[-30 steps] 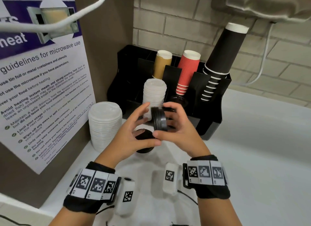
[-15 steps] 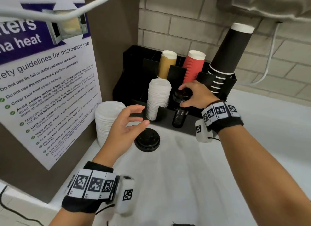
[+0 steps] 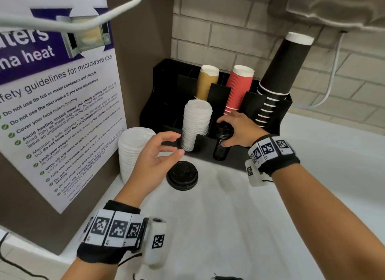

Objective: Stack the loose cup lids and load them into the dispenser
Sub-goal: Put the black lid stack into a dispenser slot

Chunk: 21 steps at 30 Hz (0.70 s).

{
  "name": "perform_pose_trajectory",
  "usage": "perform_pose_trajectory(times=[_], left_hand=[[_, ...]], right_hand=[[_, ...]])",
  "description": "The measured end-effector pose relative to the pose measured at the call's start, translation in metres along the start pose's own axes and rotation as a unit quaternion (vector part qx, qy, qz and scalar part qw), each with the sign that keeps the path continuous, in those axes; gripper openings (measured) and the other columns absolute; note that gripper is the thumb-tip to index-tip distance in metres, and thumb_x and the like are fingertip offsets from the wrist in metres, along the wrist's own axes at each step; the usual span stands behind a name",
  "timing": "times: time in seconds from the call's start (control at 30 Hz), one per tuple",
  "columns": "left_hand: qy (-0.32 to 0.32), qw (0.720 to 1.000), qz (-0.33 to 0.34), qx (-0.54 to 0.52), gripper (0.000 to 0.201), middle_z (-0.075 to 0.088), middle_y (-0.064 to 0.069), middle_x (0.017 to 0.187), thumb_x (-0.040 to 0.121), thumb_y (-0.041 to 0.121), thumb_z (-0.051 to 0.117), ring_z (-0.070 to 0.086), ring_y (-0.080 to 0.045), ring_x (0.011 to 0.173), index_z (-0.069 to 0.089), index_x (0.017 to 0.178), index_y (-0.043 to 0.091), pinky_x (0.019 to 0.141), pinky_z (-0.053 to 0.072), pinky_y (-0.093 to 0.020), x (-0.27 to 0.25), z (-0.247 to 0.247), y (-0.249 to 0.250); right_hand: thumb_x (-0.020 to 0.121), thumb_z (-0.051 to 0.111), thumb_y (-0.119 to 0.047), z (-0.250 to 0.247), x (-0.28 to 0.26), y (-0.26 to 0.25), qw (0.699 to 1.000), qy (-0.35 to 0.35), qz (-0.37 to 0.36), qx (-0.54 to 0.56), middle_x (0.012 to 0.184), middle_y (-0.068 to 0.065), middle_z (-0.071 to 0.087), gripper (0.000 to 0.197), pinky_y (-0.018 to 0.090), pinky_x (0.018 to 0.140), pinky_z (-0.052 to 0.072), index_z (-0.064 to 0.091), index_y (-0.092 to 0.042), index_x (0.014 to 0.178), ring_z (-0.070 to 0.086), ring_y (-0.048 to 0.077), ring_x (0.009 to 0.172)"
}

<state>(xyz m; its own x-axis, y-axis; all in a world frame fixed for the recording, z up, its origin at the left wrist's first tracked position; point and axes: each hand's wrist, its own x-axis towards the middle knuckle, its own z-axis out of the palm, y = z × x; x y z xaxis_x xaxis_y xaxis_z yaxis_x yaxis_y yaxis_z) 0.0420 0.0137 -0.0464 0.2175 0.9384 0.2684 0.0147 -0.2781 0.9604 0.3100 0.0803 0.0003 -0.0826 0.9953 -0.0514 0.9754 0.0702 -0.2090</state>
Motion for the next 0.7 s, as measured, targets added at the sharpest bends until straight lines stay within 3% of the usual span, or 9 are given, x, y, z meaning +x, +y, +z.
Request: perform_pose_trajectory(times=[0.33, 0.53, 0.7], left_hand=[[-0.005, 1.000, 0.007, -0.007, 0.029, 0.060, 0.015, 0.115, 0.089, 0.014, 0.068, 0.063, 0.001, 0.096, 0.061, 0.110, 0.033, 0.075, 0.044, -0.005, 0.002, 0.000, -0.003], [-0.007, 1.000, 0.010, -0.009, 0.028, 0.060, 0.012, 0.116, 0.089, 0.012, 0.067, 0.062, 0.004, 0.094, 0.061, 0.109, 0.031, 0.075, 0.044, -0.003, 0.004, 0.002, -0.001], [-0.009, 1.000, 0.014, -0.012, 0.028, 0.060, 0.011, 0.116, 0.090, 0.011, 0.066, 0.062, 0.005, 0.092, 0.061, 0.109, 0.030, 0.074, 0.043, -0.002, 0.005, 0.004, 0.003]], right_hand=[[0.075, 0.081, -0.018, 0.020, -0.013, -0.001, 0.992, 0.118, -0.010, -0.032, 0.124, 0.009, 0.052, 0.059, 0.044, 0.094, 0.045, 0.055, -0.011, 0.128, 0.047, 0.028, 0.113], [0.076, 0.080, -0.018, 0.023, -0.016, -0.001, 0.991, 0.134, -0.011, -0.027, 0.123, 0.011, 0.056, 0.057, 0.043, 0.095, 0.045, 0.056, -0.008, 0.128, 0.048, 0.028, 0.114], [0.082, 0.073, -0.019, 0.027, -0.020, -0.006, 0.987, 0.133, -0.016, -0.086, 0.127, 0.009, 0.050, 0.056, 0.040, 0.092, 0.044, 0.051, -0.012, 0.133, 0.045, 0.027, 0.115]])
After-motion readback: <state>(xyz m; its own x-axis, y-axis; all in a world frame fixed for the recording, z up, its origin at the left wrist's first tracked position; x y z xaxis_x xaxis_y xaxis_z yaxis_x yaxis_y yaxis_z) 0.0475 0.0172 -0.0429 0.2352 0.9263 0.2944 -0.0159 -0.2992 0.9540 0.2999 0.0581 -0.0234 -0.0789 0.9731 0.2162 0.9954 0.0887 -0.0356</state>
